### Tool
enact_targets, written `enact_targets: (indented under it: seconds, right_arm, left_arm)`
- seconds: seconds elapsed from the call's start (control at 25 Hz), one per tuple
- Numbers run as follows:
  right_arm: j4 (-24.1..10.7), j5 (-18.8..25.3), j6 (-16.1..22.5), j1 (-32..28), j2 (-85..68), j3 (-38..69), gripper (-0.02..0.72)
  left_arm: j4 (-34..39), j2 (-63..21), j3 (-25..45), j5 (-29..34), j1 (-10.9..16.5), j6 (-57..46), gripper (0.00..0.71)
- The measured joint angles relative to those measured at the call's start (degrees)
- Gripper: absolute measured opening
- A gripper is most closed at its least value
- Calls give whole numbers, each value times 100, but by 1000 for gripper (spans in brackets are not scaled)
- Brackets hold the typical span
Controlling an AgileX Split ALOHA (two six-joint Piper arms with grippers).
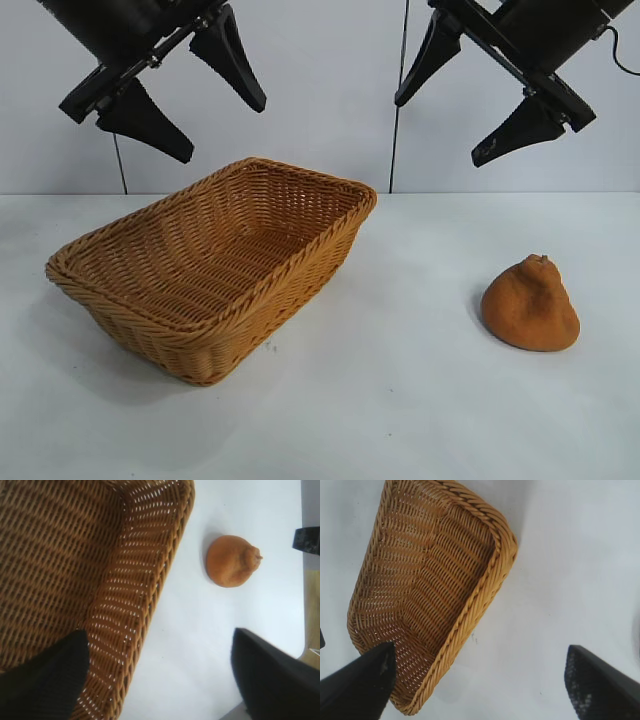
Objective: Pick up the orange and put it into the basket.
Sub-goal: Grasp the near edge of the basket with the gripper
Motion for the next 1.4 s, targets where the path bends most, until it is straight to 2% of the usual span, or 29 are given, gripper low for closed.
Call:
enact_targets:
  seconds: [0.68, 1.12, 1.28, 1.4]
  right_arm:
    - [0, 0, -9, 0, 0, 0, 631]
    - [-14, 5, -9, 0, 0, 0, 631]
    - [-14, 5, -9, 0, 0, 0, 631]
    - [-14, 16, -9, 0, 0, 0, 631]
  left_arm:
    - [0, 0, 0, -6, 0, 0, 559]
    - [0, 0, 0, -362, 0, 0, 559]
    - [74, -9, 0, -230, 160, -344, 559]
    - [454, -138, 8, -77, 341, -832, 559]
